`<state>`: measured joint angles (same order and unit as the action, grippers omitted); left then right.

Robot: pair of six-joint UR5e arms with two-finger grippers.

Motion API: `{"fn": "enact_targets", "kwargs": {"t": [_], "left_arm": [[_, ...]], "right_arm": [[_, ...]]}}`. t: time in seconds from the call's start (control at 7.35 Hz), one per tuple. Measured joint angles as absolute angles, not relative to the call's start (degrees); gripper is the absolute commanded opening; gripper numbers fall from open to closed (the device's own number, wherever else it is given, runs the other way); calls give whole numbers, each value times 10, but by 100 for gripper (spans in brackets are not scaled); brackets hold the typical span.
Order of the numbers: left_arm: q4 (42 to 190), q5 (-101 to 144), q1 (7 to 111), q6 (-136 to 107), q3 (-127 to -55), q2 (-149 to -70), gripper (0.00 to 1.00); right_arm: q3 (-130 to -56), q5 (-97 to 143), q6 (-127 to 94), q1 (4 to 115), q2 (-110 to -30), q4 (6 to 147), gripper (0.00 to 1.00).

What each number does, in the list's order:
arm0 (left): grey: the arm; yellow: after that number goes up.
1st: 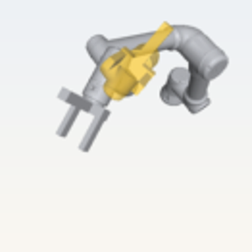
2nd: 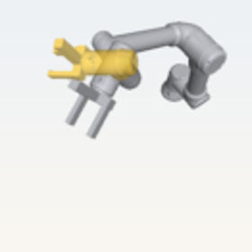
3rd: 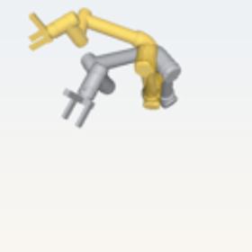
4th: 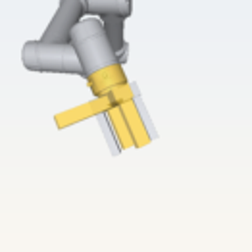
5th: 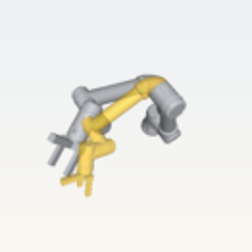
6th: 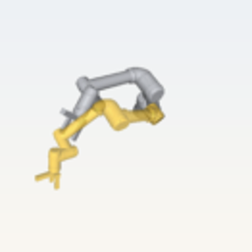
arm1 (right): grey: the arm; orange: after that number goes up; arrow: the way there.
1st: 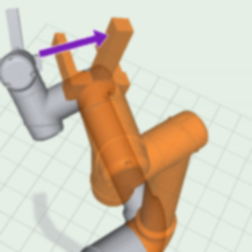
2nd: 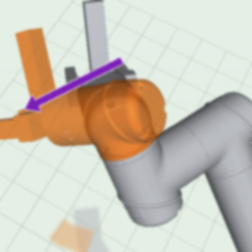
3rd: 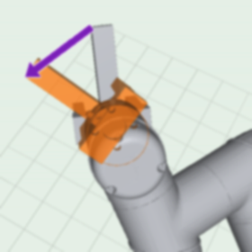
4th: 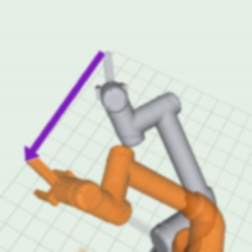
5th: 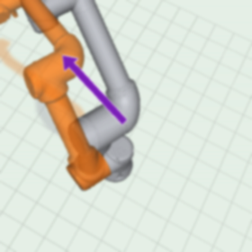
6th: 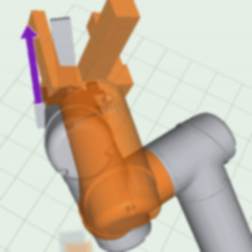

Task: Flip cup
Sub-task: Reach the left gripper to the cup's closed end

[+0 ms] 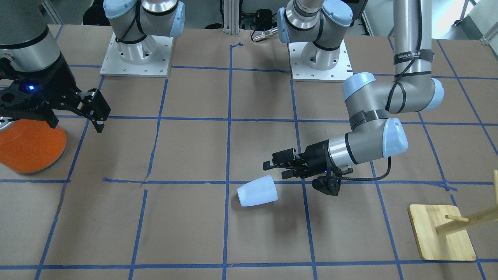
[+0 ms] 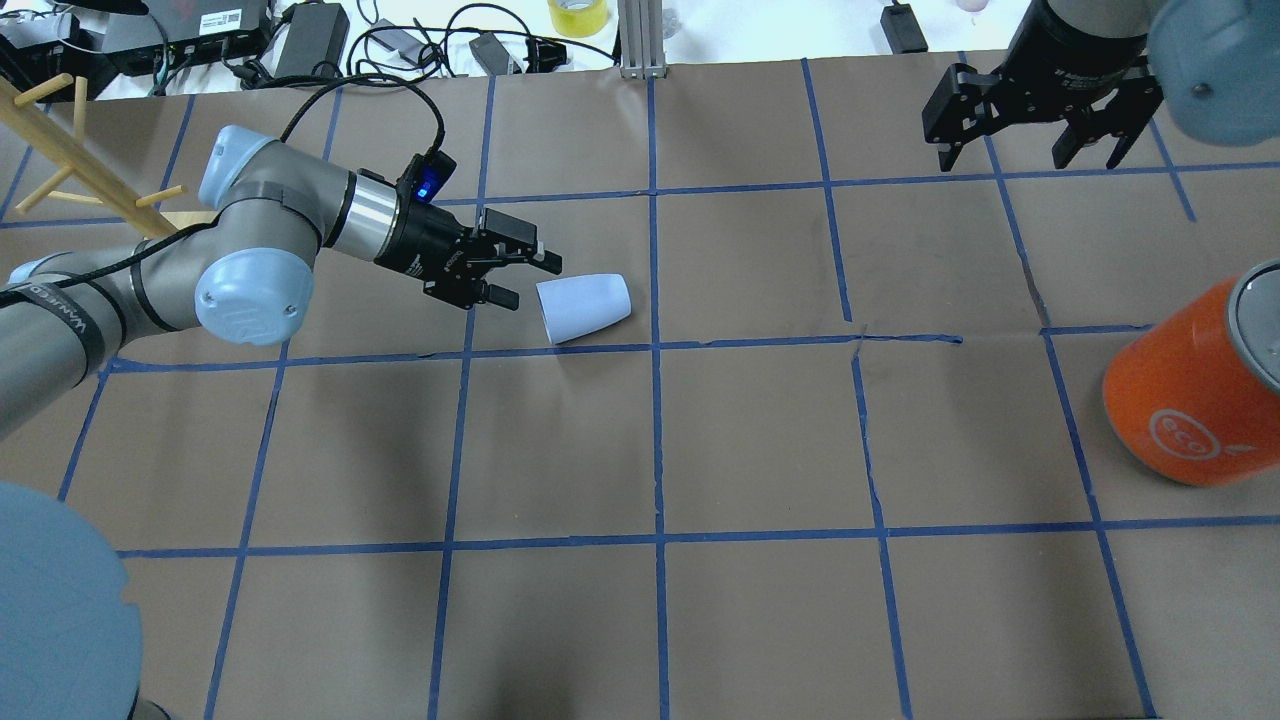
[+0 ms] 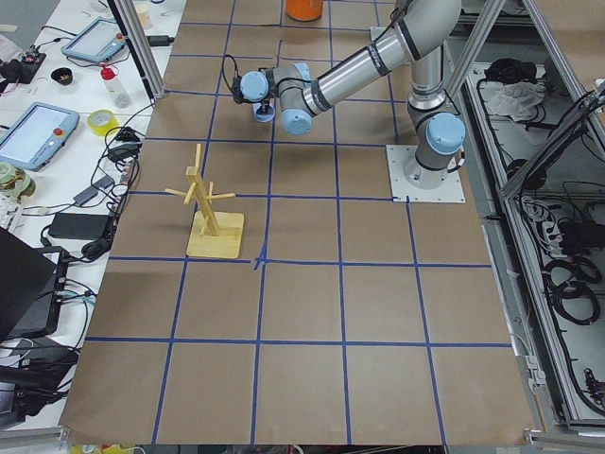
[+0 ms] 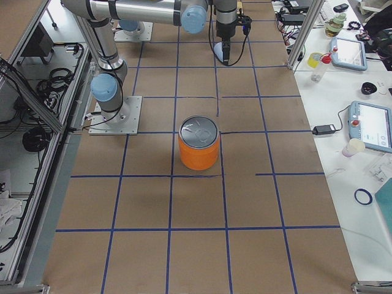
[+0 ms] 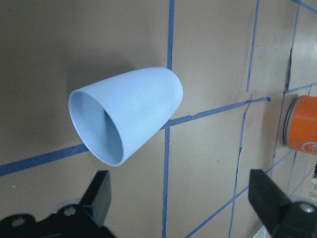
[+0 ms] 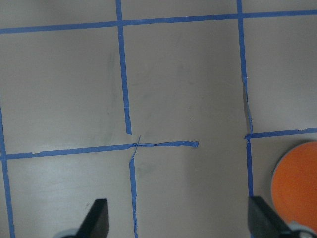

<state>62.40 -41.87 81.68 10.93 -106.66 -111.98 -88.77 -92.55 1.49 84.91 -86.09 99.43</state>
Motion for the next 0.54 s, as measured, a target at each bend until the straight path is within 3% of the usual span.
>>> {"fn": "enact_targets", "kwargs": {"t": [0.27,0.54], "left_arm": [[606,-408,809,108,-1071,-1140,93],[601,-405,806,97,-1072,-1163,93]], "right_arm": [[-889,-926,18,849,-861,996,100],[-889,-922,20,849,-864,992,100]]}}
